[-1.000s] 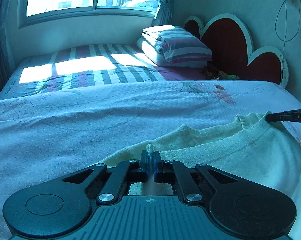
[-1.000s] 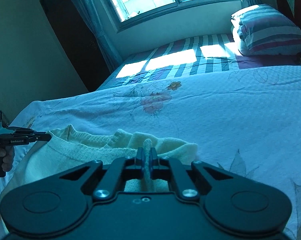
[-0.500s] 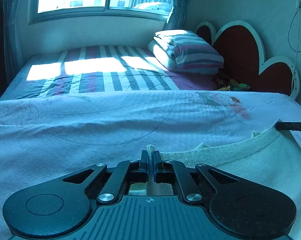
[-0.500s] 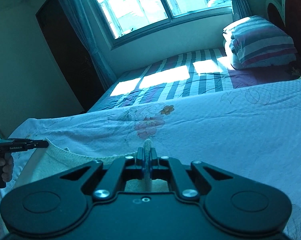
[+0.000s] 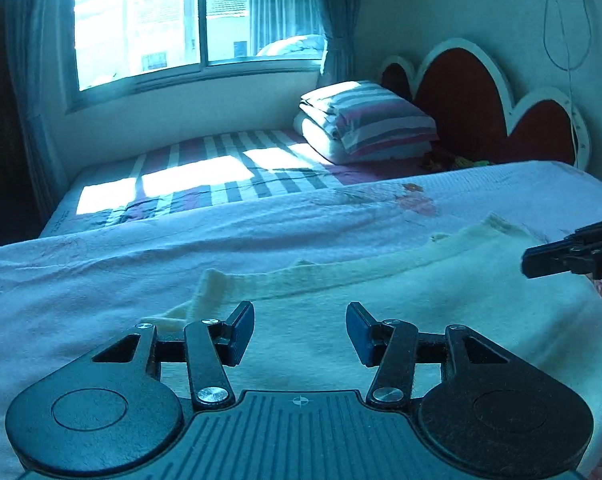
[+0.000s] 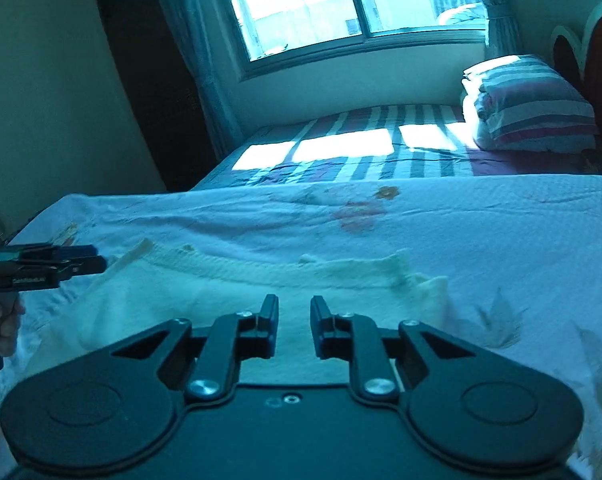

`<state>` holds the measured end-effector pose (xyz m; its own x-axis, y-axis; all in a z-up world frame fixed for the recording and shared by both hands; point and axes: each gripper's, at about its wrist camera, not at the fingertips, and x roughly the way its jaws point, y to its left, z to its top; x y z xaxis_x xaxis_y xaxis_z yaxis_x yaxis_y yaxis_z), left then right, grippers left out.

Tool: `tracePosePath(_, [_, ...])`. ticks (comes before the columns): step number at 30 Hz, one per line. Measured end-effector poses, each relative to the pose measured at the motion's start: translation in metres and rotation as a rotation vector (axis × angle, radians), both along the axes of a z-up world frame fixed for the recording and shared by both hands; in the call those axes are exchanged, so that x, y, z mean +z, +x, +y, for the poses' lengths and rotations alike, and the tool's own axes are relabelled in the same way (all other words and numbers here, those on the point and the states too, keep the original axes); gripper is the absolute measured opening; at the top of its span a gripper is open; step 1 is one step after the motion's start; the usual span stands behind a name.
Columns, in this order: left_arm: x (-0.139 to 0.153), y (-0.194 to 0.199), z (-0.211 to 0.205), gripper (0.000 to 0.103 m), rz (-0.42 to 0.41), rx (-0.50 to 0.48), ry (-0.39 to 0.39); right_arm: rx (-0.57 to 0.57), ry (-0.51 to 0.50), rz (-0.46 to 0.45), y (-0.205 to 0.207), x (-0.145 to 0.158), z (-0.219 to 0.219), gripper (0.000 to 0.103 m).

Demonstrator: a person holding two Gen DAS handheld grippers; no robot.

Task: Fold small clothes

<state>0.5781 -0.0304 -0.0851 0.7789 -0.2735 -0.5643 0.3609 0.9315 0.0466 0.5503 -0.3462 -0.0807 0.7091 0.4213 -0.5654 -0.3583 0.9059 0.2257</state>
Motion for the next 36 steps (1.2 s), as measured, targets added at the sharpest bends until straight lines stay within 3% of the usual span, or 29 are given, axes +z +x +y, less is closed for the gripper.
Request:
tracePosePath(4, [-0.007,0.028,-0.031,0.051,0.035,-0.006,0.028,0.023,-0.092,-0.031,0.006,-0.006,0.066,0.019])
tracePosePath(7, [-0.017,0.048,-0.037,0.051,0.09,0.002,0.024,0.029,-0.092,0.034,0.041,-0.015,0.086,0.018])
tracePosePath(8, [-0.022,0.053,-0.039,0.051,0.098,0.008,0.059,0.045,-0.091,0.053,0.05,-0.018,0.09,0.019])
tracePosePath(10, [-0.027,0.05,-0.031,0.055,0.089,0.013,0.057,0.076,-0.128,0.059,0.058,-0.025,0.097,0.017])
tracePosePath(12, [-0.026,0.048,-0.012,0.064,0.07,0.059,0.081,0.068,-0.146,0.051,0.058,-0.024,0.088,0.017])
tracePosePath(16, [-0.031,0.049,0.036,0.071,0.075,0.119,0.074,-0.119,-0.192,0.041,0.05,-0.023,0.019,0.018])
tracePosePath(18, [-0.03,0.051,0.043,0.075,0.073,0.133,0.08,-0.173,-0.118,0.072,0.049,-0.028,-0.018,0.005])
tracePosePath(21, [-0.021,0.047,0.033,0.075,0.063,0.152,0.112,-0.198,-0.038,0.102,0.049,-0.027,-0.039,0.004])
tracePosePath(22, [-0.016,0.043,0.03,0.075,0.054,0.152,0.115,-0.204,-0.056,0.093,0.047,-0.024,-0.035,0.007])
tracePosePath(23, [-0.009,0.037,0.026,0.075,0.037,0.146,0.11,-0.209,-0.069,0.078,0.044,-0.02,-0.032,0.024])
tracePosePath(24, [-0.002,0.031,0.023,0.075,0.029,0.14,0.102,-0.211,-0.073,0.053,0.037,-0.013,-0.027,0.029])
tracePosePath(30, [0.024,-0.012,0.002,0.075,0.002,0.12,0.073,-0.17,-0.034,-0.006,-0.006,0.019,0.002,0.029])
tracePosePath(36, [0.025,-0.082,-0.004,0.075,0.045,0.151,-0.008,-0.112,-0.048,-0.03,-0.066,0.021,0.051,0.028])
